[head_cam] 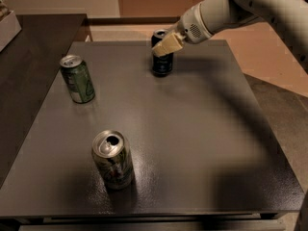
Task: Pick pepsi can
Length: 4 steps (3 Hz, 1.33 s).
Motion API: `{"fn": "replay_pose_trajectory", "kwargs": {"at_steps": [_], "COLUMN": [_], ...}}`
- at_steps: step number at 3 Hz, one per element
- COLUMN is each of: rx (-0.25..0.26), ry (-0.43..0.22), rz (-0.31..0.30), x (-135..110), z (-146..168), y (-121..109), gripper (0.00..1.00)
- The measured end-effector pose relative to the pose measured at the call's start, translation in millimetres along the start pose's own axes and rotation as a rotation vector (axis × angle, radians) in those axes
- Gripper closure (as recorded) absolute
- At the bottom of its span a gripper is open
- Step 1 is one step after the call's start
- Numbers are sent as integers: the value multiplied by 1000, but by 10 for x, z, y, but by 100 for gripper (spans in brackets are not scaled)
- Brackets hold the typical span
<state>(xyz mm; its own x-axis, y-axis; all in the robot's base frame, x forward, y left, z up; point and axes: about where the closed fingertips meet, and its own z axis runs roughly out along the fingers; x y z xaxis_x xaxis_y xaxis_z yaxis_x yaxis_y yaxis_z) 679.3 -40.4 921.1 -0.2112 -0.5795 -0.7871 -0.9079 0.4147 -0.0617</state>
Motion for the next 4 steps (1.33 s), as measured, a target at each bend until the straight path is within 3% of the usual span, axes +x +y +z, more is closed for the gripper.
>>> {"fn": "replay_pose_trajectory", "kwargs": {"at_steps": [1, 2, 4], "rx": [-7, -11, -13], "ry": [3, -2, -24], "rz": [-18, -48, -100], "x": [-126, -279, -470], "z": [-283, -611, -956], "y": [84, 173, 241], "gripper": [100, 100, 100]}}
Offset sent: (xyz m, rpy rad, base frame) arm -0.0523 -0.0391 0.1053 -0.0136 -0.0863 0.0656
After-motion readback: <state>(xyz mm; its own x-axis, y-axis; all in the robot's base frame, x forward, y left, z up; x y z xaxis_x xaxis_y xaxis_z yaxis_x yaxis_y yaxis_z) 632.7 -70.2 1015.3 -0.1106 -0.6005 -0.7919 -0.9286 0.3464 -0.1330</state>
